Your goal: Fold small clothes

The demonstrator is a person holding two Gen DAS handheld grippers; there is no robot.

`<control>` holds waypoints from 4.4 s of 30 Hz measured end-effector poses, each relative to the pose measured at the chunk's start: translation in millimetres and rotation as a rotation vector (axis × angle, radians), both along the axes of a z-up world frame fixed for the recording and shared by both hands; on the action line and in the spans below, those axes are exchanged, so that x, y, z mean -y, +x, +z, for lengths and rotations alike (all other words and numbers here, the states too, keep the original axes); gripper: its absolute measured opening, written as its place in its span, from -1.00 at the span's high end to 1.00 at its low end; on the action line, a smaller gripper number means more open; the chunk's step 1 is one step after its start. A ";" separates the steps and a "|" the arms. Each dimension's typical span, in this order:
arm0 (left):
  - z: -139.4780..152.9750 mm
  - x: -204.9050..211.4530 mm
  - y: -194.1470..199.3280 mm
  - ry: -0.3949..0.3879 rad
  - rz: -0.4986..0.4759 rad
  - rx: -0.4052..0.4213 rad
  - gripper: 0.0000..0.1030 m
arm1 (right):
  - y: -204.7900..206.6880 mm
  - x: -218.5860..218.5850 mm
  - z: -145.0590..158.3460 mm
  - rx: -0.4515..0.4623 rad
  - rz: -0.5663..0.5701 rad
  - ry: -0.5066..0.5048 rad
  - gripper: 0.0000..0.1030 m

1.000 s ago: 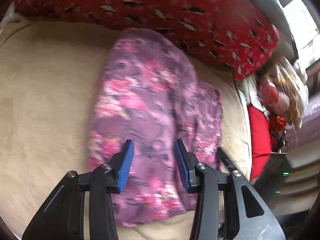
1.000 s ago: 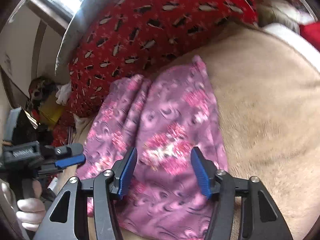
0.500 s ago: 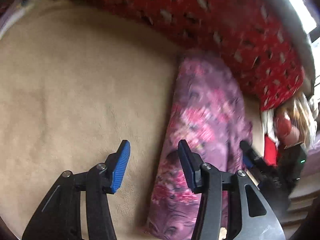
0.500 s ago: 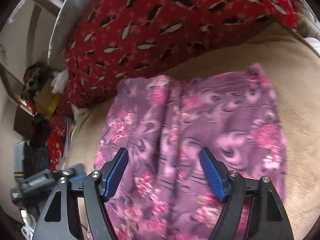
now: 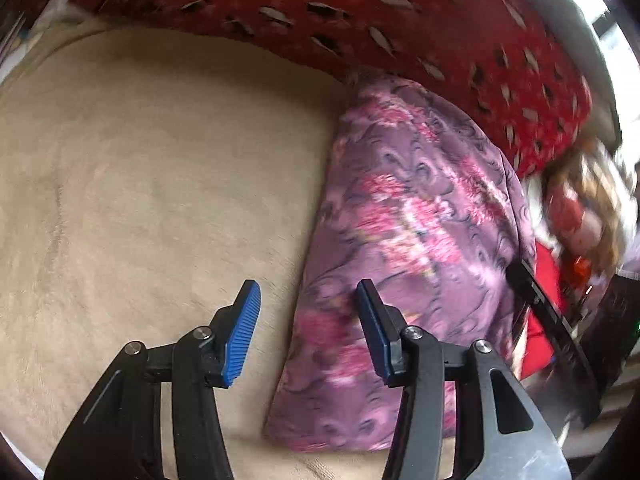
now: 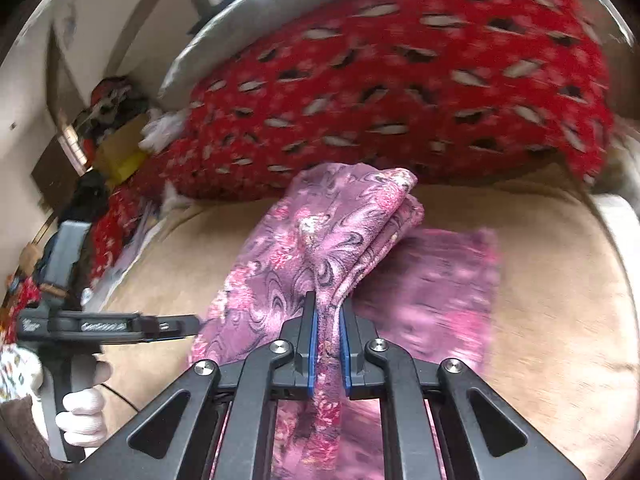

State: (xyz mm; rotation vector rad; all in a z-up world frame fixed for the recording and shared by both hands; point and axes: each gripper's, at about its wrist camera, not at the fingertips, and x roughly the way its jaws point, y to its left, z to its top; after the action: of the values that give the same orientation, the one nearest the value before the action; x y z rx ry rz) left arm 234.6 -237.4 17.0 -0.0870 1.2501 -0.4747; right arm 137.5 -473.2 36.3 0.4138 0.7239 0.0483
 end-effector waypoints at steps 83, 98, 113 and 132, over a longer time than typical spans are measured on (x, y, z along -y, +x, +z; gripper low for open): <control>-0.3 46.4 66.0 0.061 -0.076 0.039 -0.26 | 50.0 94.9 -47.7 -0.139 -0.240 0.286 0.05; -13.2 59.6 25.4 0.147 -0.080 0.148 -0.29 | 20.4 88.5 -36.1 -0.020 -0.226 0.166 0.68; -14.8 62.3 -23.0 0.238 -0.121 0.208 -0.29 | -33.9 47.6 -32.1 -0.001 -0.109 0.152 0.46; -47.8 39.5 20.6 -0.137 -0.175 -0.188 -0.29 | -25.2 99.3 -84.8 -0.076 -0.211 0.475 -0.08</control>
State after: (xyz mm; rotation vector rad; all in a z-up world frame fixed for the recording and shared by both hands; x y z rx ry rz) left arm 255.2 -276.9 -30.8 -0.1412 1.4148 -0.7170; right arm 112.3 -572.5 -48.5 0.9482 0.7386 0.0053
